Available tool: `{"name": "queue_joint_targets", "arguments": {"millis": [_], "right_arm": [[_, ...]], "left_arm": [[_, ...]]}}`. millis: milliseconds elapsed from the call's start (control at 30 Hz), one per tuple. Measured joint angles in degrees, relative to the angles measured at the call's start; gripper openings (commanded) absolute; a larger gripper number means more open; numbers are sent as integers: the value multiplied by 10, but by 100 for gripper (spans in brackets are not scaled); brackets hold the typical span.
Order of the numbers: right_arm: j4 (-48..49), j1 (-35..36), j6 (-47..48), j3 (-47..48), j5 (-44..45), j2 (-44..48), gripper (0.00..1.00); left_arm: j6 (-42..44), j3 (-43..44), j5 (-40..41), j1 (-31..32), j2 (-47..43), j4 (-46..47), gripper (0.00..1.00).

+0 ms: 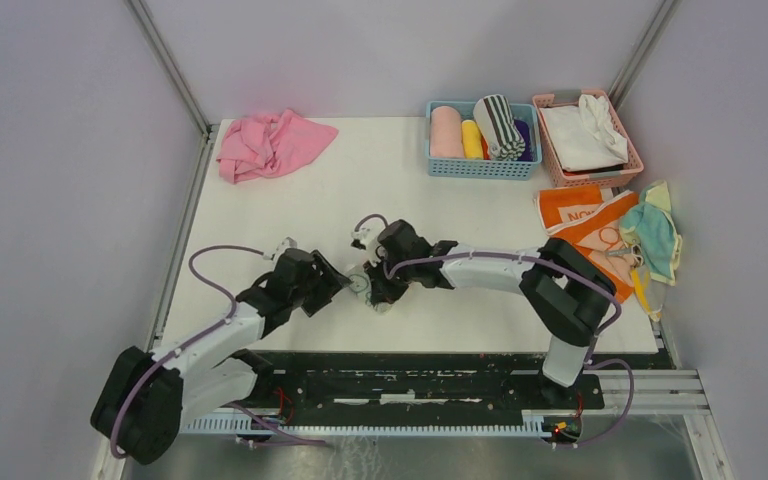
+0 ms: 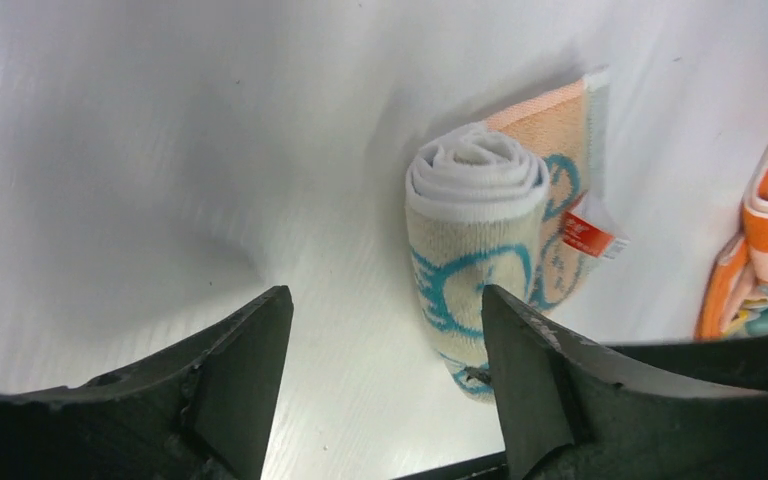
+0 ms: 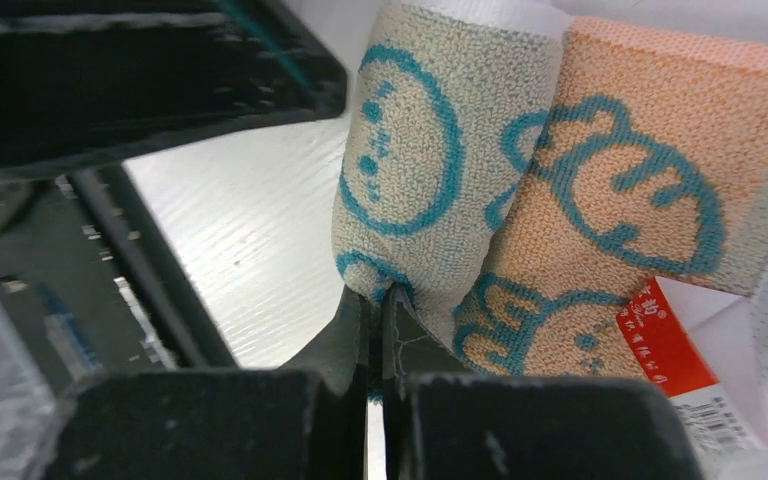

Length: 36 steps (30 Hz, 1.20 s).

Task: Roll the towels
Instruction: Roll the towel at the center of the board.

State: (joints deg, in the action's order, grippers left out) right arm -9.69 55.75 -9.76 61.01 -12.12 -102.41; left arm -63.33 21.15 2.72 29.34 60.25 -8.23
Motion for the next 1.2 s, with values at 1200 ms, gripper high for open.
{"name": "queue_joint_targets", "arguments": {"millis": [1200], "right_arm": [[161,-223,-271,-100,-369,-73,28]], "left_arm": [[0,24,-101,0,181,222,61]]}}
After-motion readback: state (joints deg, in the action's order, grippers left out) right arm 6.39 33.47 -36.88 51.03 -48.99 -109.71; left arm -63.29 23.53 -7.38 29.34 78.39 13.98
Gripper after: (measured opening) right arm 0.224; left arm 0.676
